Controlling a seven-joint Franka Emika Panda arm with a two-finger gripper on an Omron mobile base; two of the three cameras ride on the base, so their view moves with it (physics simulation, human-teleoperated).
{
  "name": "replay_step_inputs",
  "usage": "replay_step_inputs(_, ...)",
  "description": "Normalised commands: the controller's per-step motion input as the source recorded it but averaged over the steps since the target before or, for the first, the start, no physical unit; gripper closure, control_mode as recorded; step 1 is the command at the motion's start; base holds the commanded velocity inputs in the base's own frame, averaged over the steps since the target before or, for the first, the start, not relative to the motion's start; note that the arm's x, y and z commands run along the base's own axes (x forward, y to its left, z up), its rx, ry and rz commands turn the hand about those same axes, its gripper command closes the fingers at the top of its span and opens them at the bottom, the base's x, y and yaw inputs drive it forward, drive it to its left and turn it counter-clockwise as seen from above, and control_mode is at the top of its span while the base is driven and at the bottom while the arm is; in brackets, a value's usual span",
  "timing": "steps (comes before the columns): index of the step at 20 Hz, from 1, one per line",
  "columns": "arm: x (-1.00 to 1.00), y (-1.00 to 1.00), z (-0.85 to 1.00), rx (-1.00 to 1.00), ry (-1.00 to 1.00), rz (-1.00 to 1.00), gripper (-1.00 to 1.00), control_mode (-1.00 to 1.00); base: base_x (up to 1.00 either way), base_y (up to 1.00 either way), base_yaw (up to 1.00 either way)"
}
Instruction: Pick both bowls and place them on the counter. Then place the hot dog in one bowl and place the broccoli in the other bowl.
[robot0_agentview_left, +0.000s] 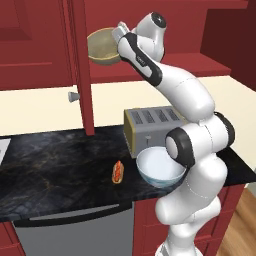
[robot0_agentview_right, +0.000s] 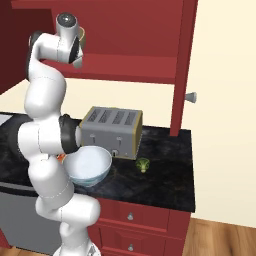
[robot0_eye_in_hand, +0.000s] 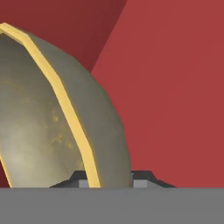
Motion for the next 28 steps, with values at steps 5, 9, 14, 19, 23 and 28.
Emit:
replay_step_inputs(5,-0.27,-0.05,-0.06,0.03,-0.02,-0.01,1.00,-1.00,0.00,0.00,0.00)
replay_step_inputs(9,-0.53,-0.29,-0.12,0.13,-0.04,-0.03,1.00,-1.00,0.00,0.00,0.00)
replay_step_inputs(14,-0.73,-0.44,-0.14,0.17,-0.06,-0.01,1.00,-1.00,0.00,0.00,0.00)
replay_step_inputs(19,-0.85,-0.52,-0.01,0.18,-0.05,0.00,1.00,-1.00,0.00,0.00,0.00)
replay_step_inputs(23,-0.87,-0.46,-0.01,0.09,-0.05,0.00,1.00,-1.00,0.00,0.00,0.00)
replay_step_inputs(28,-0.67,-0.11,-0.22,-0.04,0.01,0.02,1.00,-1.00,0.00,0.00,0.00)
